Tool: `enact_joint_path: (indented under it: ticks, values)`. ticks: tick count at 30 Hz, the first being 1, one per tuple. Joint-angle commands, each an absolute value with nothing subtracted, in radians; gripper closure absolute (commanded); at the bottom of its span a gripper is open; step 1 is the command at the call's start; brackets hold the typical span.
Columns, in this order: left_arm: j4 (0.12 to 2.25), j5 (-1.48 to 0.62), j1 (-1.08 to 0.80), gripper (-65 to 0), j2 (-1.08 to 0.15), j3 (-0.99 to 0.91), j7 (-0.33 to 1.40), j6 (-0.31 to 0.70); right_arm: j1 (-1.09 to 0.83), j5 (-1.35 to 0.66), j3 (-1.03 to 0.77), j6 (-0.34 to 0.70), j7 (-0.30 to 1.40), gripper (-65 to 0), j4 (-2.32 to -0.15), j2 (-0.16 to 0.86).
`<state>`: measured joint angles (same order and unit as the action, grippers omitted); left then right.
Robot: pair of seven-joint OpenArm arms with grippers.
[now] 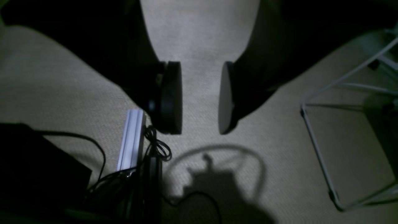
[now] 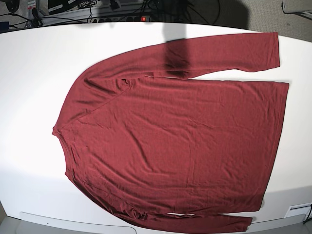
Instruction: Fold the T-shirt properly
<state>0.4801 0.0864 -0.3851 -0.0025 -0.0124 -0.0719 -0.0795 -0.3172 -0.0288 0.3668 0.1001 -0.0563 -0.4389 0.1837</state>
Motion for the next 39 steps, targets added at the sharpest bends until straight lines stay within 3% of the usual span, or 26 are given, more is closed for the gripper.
enact_joint_path:
  ticks: [1,20,39]
  values:
    - [0.521,0.086,-0.425,-19.6,-0.003,-0.012,-0.075,-0.086,-0.351,-0.030,0.366,0.097,-0.058,-24.8,-0.475,0.195]
    - [1.414,0.088,-0.968,-18.9,-0.021,-0.012,0.100,-0.086,-0.821,-0.064,0.366,0.099,0.036,-24.8,-1.242,0.414]
    - [1.948,0.270,-1.226,-18.9,-0.084,-0.013,0.277,-0.087,-1.170,0.012,0.366,0.095,0.274,-24.8,-1.955,0.647]
